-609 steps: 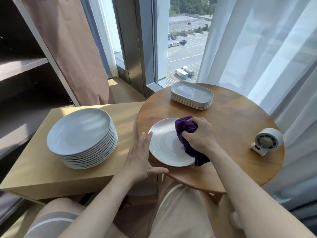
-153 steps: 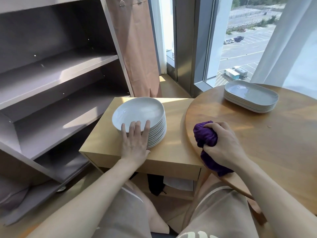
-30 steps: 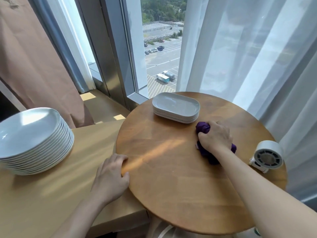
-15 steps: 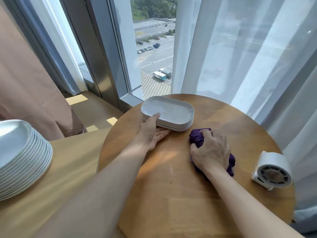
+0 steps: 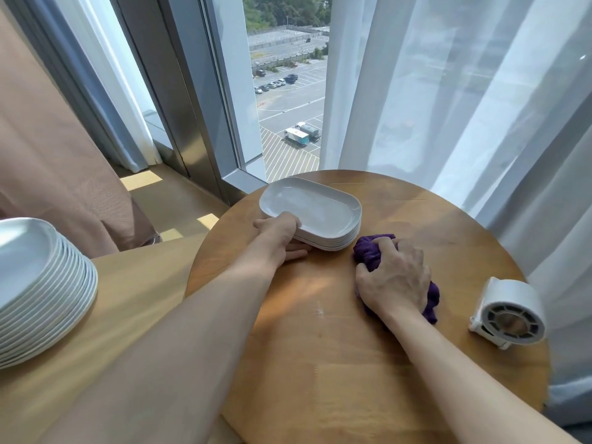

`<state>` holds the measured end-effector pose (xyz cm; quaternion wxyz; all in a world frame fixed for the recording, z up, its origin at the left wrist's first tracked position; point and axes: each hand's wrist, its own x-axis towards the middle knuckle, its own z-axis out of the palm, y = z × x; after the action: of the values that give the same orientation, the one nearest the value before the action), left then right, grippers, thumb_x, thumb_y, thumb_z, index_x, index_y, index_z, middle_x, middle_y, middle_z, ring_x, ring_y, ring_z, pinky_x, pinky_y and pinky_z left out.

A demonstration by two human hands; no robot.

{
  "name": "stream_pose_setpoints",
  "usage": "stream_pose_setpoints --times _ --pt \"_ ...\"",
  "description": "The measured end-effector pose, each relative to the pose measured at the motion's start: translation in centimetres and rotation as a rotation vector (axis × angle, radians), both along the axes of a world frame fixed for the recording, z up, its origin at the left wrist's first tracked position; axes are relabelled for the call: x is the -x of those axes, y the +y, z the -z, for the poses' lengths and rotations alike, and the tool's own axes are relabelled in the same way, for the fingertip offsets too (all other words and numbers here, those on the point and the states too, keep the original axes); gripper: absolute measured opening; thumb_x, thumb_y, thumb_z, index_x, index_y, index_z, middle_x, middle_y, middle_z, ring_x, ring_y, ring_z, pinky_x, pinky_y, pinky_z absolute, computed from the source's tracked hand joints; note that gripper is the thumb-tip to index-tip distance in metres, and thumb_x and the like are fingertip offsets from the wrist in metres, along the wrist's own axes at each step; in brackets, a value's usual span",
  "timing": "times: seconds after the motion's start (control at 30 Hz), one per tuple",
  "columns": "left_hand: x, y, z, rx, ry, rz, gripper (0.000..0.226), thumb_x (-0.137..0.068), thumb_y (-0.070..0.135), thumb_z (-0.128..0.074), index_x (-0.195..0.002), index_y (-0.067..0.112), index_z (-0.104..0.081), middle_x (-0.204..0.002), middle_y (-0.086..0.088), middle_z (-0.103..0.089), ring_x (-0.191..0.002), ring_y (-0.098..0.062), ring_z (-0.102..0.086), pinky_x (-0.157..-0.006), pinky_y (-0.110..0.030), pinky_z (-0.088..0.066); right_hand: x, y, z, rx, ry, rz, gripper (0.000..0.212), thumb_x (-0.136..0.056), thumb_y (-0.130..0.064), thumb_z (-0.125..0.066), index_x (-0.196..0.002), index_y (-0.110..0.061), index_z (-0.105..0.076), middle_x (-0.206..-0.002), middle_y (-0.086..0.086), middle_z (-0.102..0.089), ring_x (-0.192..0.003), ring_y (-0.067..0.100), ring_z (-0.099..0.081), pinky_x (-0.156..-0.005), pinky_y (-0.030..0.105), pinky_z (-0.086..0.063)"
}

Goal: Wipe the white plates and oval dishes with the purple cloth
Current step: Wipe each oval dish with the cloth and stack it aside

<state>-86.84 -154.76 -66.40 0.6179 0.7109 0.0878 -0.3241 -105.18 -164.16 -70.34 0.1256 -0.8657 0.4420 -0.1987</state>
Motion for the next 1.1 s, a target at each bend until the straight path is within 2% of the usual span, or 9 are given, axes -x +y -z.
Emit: stream_pose_setpoints --times 0.1,0.33,0.53,0.63,0.73,0.8,0.9,1.0,1.1 --pt "-0.1 2.9 0.1 -0.038 0.002 0.072 0.056 -0.084 0.01 -0.063 -0.128 0.02 -0.029 -0.104 -0.024 -0.07 -0.062 -0.034 -0.075 -0.05 -0.04 -0.06 0.1 -0.1 -0.1 -0.026 0.009 -0.006 0.041 -0.081 -0.043 -0.066 -0.117 -0.024 -0.061 -0.122 0.007 -0.056 -0.118 0.032 -0.047 -0.099 0.046 -0.038" --pt "1.3 10.6 0.2 -0.094 0.016 0.265 0.061 -0.084 0.013 -0.068 -0.135 0.021 -0.036 -0.098 -0.026 -0.074 -0.075 -0.039 -0.077 -0.057 -0.04 -0.061 0.7 0.0 -0.4 -0.072 0.033 -0.065 0.044 -0.083 -0.044 -0.065 -0.122 -0.025 -0.062 -0.126 0.008 -0.056 -0.122 0.033 -0.046 -0.103 0.047 -0.038" --pt "2.9 15.1 -1.4 -0.216 0.001 0.542 0.044 -0.093 0.014 -0.062 -0.135 0.019 -0.049 -0.077 -0.014 -0.075 -0.071 -0.028 -0.075 -0.063 -0.036 -0.06 2.1 2.2 -0.6 -0.117 0.066 -0.155 0.039 -0.082 -0.042 -0.065 -0.118 -0.028 -0.061 -0.121 0.004 -0.054 -0.119 0.031 -0.046 -0.101 0.046 -0.037" --pt "3.7 15.9 -2.1 -0.275 -0.016 0.641 0.043 -0.096 0.014 -0.059 -0.138 0.017 -0.049 -0.085 -0.017 -0.068 -0.066 -0.025 -0.067 -0.054 -0.031 -0.052 3.3 3.8 -0.6 -0.138 0.079 -0.214 0.039 -0.082 -0.041 -0.065 -0.12 -0.03 -0.06 -0.118 0.001 -0.053 -0.117 0.029 -0.046 -0.102 0.045 -0.037" --pt "4.5 16.1 -2.7 -0.312 -0.053 0.692 0.042 -0.099 0.016 -0.058 -0.14 0.014 -0.049 -0.092 -0.019 -0.066 -0.068 -0.024 -0.063 -0.054 -0.03 -0.051 4.5 5.4 -0.5 -0.147 0.078 -0.261 0.04 -0.08 -0.04 -0.065 -0.119 -0.032 -0.06 -0.115 -0.002 -0.052 -0.116 0.027 -0.046 -0.1 0.045 -0.037" --pt "5.2 16.2 -2.7 -0.315 -0.103 0.642 0.04 -0.097 0.017 -0.058 -0.137 0.016 -0.05 -0.094 -0.017 -0.066 -0.069 -0.024 -0.064 -0.057 -0.031 -0.053 5.2 6.4 -0.3 -0.151 0.077 -0.281 0.039 -0.079 -0.04 -0.064 -0.117 -0.034 -0.06 -0.113 -0.005 -0.05 -0.115 0.025 -0.044 -0.099 0.044 -0.037" --pt "7.5 16.3 -1.6 -0.278 -0.19 0.391 0.046 -0.094 0.021 -0.06 -0.136 0.012 -0.043 -0.106 -0.011 -0.063 -0.081 -0.025 -0.063 -0.06 -0.033 -0.054 5.8 7.2 0.0 -0.154 0.087 -0.301 0.038 -0.079 -0.043 -0.062 -0.116 -0.036 -0.06 -0.11 -0.008 -0.047 -0.113 0.023 -0.043 -0.097 0.044 -0.036" --pt "10.8 17.3 -0.2 -0.155 -0.24 0.145 0.061 -0.095 0.025 -0.061 -0.149 0.015 -0.035 -0.137 -0.008 -0.051 -0.115 -0.027 -0.058 -0.096 -0.047 -0.055 6.1 7.4 0.0 -0.164 0.092 -0.318 0.036 -0.079 -0.044 -0.061 -0.114 -0.037 -0.059 -0.107 -0.011 -0.042 -0.112 0.023 -0.042 -0.092 0.042 -0.034" --pt "15.0 18.4 0.6 -0.097 -0.269 0.085 0.078 -0.089 0.034 -0.066 -0.155 0.02 -0.026 -0.143 -0.006 -0.046 -0.128 -0.027 -0.049 -0.111 -0.044 -0.042 6.2 7.5 0.0 -0.183 0.096 -0.325 0.034 -0.08 -0.044 -0.062 -0.113 -0.039 -0.059 -0.106 -0.012 -0.039 -0.113 0.023 -0.042 -0.087 0.039 -0.029"
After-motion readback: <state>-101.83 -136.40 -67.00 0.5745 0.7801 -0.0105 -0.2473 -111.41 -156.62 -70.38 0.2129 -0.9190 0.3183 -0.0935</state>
